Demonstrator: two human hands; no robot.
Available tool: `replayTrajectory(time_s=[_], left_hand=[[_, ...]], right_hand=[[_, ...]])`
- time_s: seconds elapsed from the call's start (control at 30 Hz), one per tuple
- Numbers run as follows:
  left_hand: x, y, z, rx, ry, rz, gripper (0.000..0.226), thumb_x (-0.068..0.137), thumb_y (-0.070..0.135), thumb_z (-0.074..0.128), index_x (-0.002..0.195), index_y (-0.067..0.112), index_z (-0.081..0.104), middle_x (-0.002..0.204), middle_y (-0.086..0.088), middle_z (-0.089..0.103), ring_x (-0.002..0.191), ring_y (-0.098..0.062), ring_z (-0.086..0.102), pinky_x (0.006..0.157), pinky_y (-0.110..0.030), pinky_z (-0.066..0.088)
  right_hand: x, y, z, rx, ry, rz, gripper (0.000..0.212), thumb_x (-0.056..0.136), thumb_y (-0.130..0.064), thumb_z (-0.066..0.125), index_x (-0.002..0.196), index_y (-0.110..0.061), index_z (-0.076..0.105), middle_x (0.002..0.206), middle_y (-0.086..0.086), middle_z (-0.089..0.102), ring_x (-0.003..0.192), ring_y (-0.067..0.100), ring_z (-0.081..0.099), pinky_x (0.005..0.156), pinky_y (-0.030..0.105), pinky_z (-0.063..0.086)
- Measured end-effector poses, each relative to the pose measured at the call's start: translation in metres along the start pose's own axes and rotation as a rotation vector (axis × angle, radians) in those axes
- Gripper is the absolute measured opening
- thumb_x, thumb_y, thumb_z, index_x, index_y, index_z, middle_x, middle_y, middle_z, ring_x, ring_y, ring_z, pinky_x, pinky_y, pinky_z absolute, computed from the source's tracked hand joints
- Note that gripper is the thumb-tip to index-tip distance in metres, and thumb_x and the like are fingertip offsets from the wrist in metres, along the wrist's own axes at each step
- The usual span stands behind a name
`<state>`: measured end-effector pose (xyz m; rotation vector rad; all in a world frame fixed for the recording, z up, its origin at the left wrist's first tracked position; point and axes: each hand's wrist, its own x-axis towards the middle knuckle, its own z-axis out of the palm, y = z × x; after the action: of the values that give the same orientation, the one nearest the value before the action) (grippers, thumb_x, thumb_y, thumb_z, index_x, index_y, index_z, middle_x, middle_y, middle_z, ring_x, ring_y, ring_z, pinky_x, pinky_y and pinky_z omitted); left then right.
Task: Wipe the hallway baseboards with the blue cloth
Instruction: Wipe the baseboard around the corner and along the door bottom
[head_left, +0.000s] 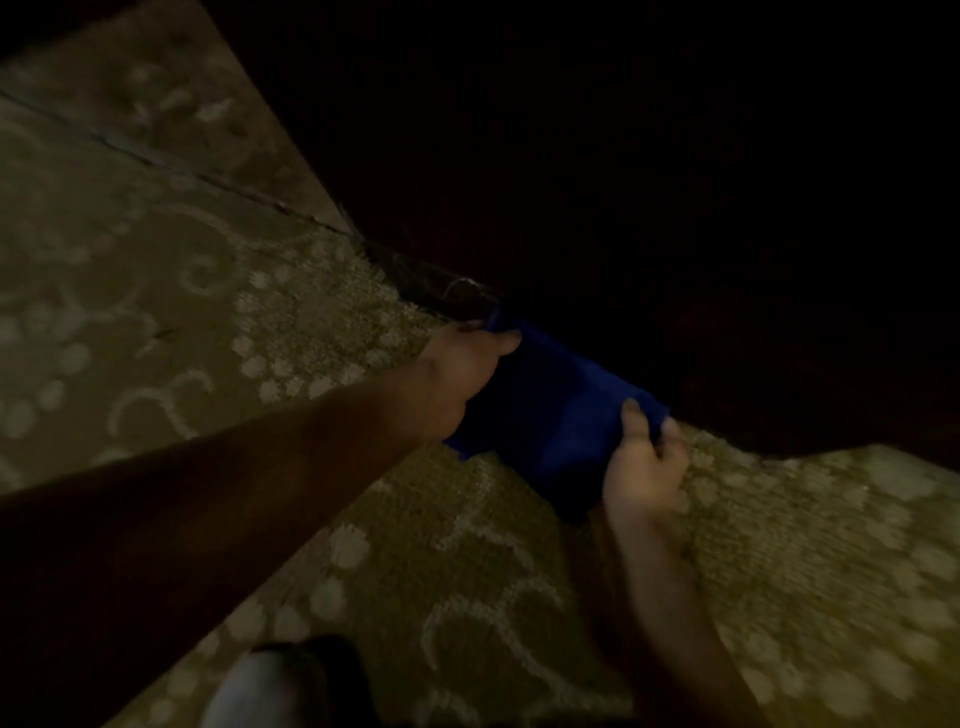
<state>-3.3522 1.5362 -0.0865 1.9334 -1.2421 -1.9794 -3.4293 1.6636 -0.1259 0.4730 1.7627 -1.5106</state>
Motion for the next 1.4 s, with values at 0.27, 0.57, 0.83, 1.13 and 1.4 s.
replayTrajectory(time_s=[0.27,0.57,0.83,1.13,1.4], left_hand=[[0.018,-0.039,0.002,-0.209,-0.077,0.072,0.027,0.096,0.029,0.060,0.120,0.017,0.066,0.115,-0.009,0.071,0.097,-0.029,0.068,0.081,-0.039,0.056],[-0.014,0.009,-0.046,-0.548,-0.155,0.415,0.020,0.094,0.029,0.063,0.111,0.026,0.071,0.111,0.000,0.075,0.105,-0.022,0.070,0.091,-0.044,0.055],[0.026,-0.016,-0.050,-0.328,-0.130,0.068,0.027,0.098,0.022,0.057,0.123,0.011,0.062,0.120,-0.009,0.067,0.088,-0.021,0.064,0.063,-0.029,0.051],[0.005,0.018,-0.078,-0.516,-0.097,0.356,0.010,0.094,0.025,0.063,0.100,0.029,0.070,0.101,0.002,0.075,0.092,-0.018,0.072,0.077,-0.033,0.059],[0.039,-0.003,-0.079,-0.312,-0.018,0.075,0.048,0.096,0.024,0.060,0.142,0.017,0.047,0.136,-0.009,0.056,0.117,-0.029,0.056,0.103,-0.041,0.047]], right_hand=[[-0.005,-0.007,0.010,0.121,-0.012,0.041,0.028,0.097,-0.020,0.059,0.124,-0.022,0.050,0.123,0.003,0.058,0.101,0.021,0.059,0.099,0.045,0.049],[-0.053,-0.035,0.051,0.239,-0.152,-0.359,0.025,0.094,-0.015,0.062,0.070,-0.022,0.056,0.053,-0.016,0.064,0.055,-0.002,0.062,0.055,0.017,0.052],[-0.031,0.007,0.069,0.113,-0.004,-0.059,0.024,0.095,-0.015,0.061,0.119,-0.013,0.056,0.122,0.011,0.063,0.101,0.024,0.062,0.089,0.041,0.052],[-0.075,-0.034,0.087,0.203,-0.243,-0.331,0.007,0.094,-0.019,0.063,0.087,-0.018,0.067,0.086,-0.002,0.076,0.083,0.015,0.073,0.077,0.036,0.059],[-0.034,0.019,0.106,0.145,-0.068,-0.037,0.012,0.097,-0.014,0.058,0.109,-0.013,0.059,0.117,0.011,0.065,0.094,0.022,0.063,0.088,0.038,0.053]])
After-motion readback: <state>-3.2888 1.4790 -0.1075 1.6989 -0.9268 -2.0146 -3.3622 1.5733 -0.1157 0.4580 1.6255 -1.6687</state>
